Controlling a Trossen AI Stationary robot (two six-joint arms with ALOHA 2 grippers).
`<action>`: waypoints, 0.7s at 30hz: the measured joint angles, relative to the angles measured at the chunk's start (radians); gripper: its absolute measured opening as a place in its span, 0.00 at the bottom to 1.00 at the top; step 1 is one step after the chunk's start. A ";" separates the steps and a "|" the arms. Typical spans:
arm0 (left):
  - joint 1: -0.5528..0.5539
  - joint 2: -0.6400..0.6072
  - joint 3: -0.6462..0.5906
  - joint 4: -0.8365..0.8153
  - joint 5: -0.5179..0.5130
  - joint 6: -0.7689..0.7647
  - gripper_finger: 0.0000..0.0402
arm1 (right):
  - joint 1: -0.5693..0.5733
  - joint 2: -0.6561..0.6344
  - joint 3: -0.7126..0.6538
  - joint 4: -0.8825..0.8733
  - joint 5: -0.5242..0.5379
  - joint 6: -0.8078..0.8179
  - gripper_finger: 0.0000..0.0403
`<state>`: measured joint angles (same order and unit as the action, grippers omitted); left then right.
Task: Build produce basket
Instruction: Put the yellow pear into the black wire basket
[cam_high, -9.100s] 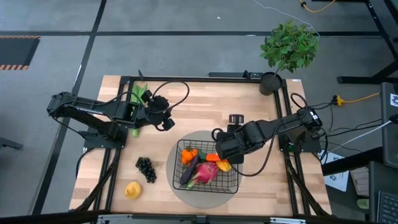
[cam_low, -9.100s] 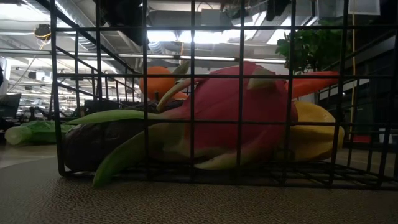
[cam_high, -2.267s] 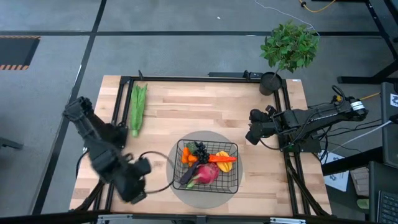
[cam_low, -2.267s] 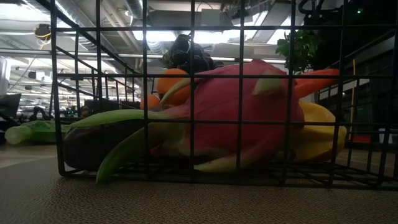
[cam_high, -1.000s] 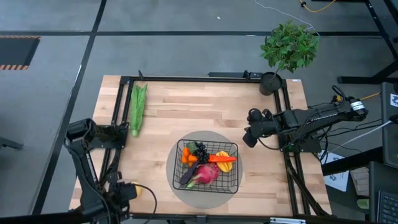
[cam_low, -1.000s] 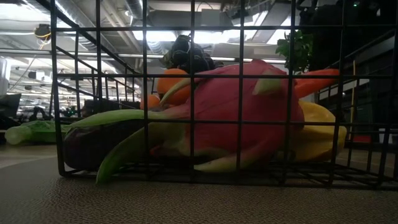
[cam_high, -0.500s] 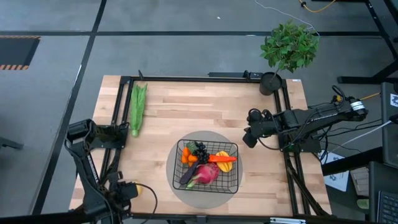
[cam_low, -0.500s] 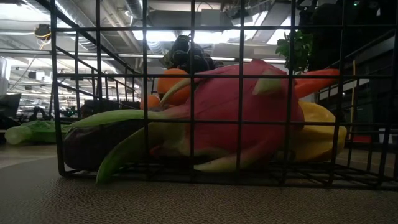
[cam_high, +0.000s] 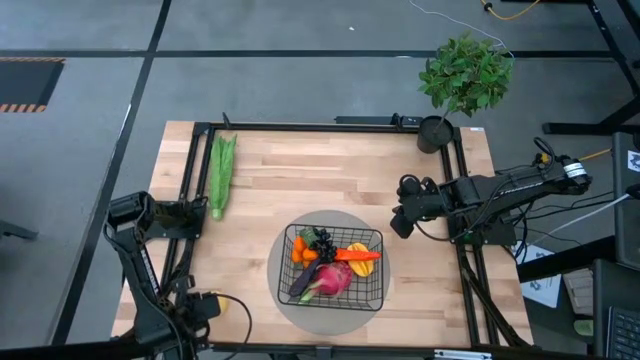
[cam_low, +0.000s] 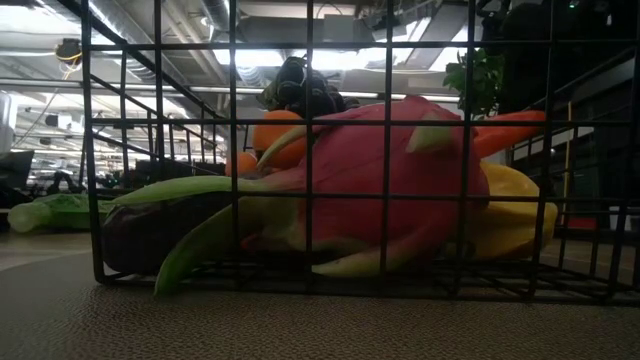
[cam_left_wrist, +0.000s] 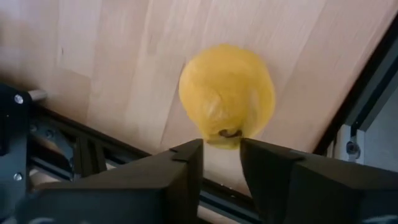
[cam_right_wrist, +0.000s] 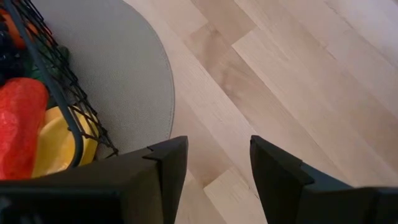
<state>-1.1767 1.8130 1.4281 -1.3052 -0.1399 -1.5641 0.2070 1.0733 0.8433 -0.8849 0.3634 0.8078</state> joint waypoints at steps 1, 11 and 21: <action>0.000 0.000 0.000 0.000 0.000 0.000 0.20 | 0.000 0.000 0.000 0.000 0.000 0.000 0.40; 0.000 -0.001 0.000 -0.010 0.000 0.002 0.00 | 0.000 0.000 0.000 0.002 0.000 0.000 0.40; 0.004 -0.001 0.000 -0.015 -0.007 0.002 0.04 | 0.000 0.000 0.000 0.002 -0.001 0.000 0.40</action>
<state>-1.1729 1.8122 1.4281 -1.3201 -0.1471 -1.5620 0.2070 1.0733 0.8433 -0.8829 0.3626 0.8078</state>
